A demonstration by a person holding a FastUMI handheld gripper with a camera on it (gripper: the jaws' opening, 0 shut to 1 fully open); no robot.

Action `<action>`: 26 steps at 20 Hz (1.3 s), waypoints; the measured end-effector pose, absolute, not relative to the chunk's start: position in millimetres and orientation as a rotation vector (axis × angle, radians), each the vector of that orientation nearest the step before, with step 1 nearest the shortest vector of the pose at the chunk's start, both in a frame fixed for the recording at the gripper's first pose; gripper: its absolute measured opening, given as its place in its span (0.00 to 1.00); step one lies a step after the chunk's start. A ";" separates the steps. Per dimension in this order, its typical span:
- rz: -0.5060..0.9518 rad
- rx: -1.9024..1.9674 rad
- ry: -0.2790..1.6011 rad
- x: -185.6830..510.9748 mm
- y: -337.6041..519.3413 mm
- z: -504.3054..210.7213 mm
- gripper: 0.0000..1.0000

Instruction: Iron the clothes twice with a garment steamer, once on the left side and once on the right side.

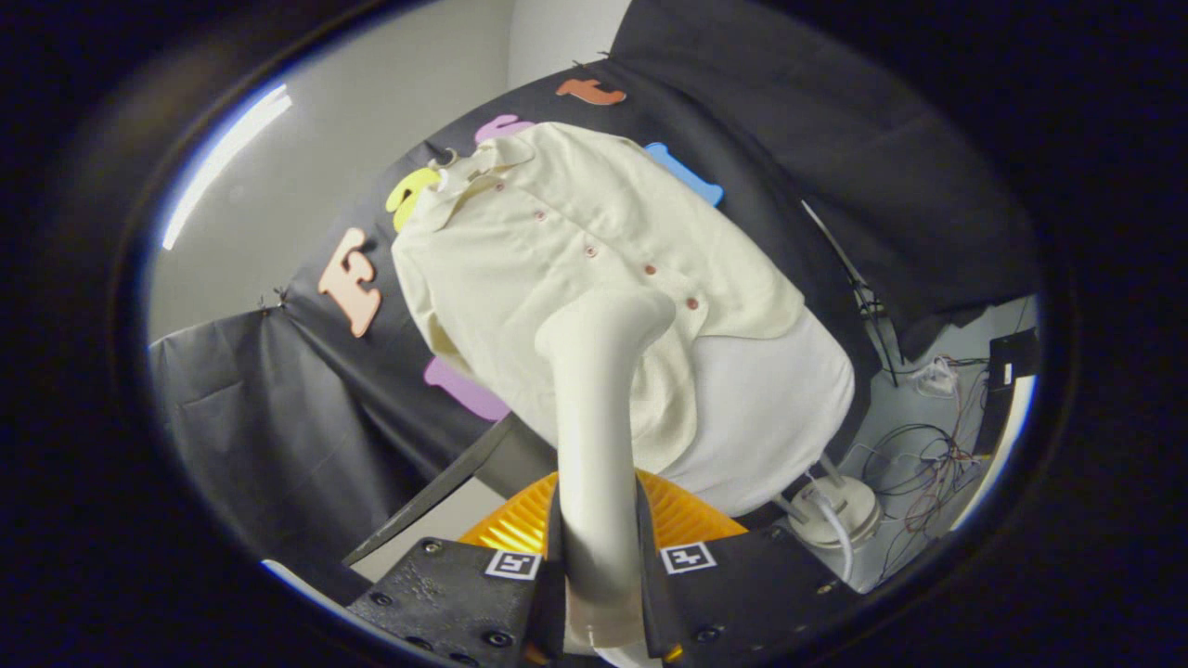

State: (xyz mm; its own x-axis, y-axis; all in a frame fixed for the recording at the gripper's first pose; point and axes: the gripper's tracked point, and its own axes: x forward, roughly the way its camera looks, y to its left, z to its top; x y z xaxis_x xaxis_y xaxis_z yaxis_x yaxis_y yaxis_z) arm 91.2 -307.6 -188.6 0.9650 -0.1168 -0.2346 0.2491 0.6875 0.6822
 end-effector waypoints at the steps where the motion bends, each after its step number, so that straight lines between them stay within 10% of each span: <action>1: -0.182 0.779 0.177 90.7 -290.4 -181.9 0.33; 26: 0.104 0.239 0.000 9.7 43.3 -14.7 0.32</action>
State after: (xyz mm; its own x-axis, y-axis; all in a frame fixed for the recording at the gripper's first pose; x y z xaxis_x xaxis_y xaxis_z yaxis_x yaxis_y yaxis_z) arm 9.7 43.3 -14.7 0.9946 0.1033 0.0128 -0.1034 0.9661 0.2366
